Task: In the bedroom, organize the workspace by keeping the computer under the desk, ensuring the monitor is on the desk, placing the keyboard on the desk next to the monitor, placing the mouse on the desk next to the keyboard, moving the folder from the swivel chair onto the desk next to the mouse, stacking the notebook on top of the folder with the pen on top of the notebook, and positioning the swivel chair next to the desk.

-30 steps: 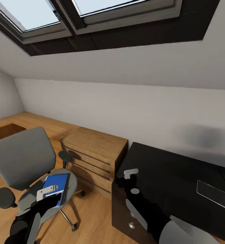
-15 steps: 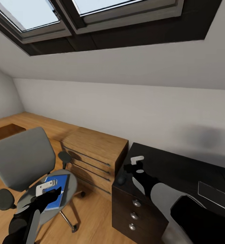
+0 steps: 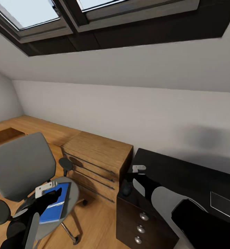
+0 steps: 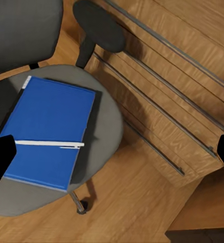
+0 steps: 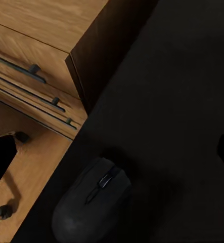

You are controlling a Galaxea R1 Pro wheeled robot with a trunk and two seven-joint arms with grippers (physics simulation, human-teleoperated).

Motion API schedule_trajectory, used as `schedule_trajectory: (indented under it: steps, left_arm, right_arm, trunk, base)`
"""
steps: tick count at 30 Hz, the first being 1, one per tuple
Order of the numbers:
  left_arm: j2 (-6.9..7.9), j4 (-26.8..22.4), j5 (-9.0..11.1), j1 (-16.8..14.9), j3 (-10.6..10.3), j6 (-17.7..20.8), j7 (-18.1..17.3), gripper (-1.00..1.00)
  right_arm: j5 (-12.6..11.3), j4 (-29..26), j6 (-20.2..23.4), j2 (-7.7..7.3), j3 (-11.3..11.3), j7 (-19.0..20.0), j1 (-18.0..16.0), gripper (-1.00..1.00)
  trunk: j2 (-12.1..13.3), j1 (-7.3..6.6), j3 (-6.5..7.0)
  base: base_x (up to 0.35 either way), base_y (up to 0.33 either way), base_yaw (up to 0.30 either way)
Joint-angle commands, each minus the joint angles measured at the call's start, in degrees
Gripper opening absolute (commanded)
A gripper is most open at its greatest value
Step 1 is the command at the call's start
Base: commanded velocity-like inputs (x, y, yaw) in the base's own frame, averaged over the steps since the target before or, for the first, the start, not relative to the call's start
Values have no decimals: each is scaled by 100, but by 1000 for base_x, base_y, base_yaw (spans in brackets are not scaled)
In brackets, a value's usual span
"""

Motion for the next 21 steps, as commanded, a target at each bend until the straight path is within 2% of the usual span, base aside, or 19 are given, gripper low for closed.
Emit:
schedule_trajectory:
  steps: [1, 6, 10, 16, 18, 21]
  left_arm:
    - [-4, -33, 53, -5, 24, 31, 19, 100]
    - [-3, -73, 107, -5, 161, 28, 26, 100]
    - [-3, -106, 128, -5, 383, 24, 28, 100]
    - [-3, -122, 132, -5, 516, 17, 28, 100]
    - [-3, -127, 132, -5, 601, 16, 28, 100]
    - [-4, -127, 132, -5, 615, 15, 28, 100]
  right_arm:
    - [-59, -12, 29, 0, 41, -29, -5, 100]
    - [-93, -15, 49, 0, 47, 112, 2, 100]
    - [-107, -7, 151, 0, 47, 202, 0, 100]
    - [-120, -9, 321, 0, 44, 201, 0, 100]
    - [-214, -13, 344, 0, 41, 194, 1, 100]
    - [-257, -14, 349, 0, 41, 189, 2, 100]
  trunk:
    - [-46, 23, -26]
    - [-247, 133, -116]
    - [-407, 221, -187]
    - [-648, 352, -295]
    - [-728, 396, -331]
    - [-848, 462, -385]
  base:
    - [2, 1, 0]
    - [0, 0, 0]
    - [0, 0, 0]
    - [0, 0, 0]
    - [0, 0, 0]
    - [0, 0, 0]
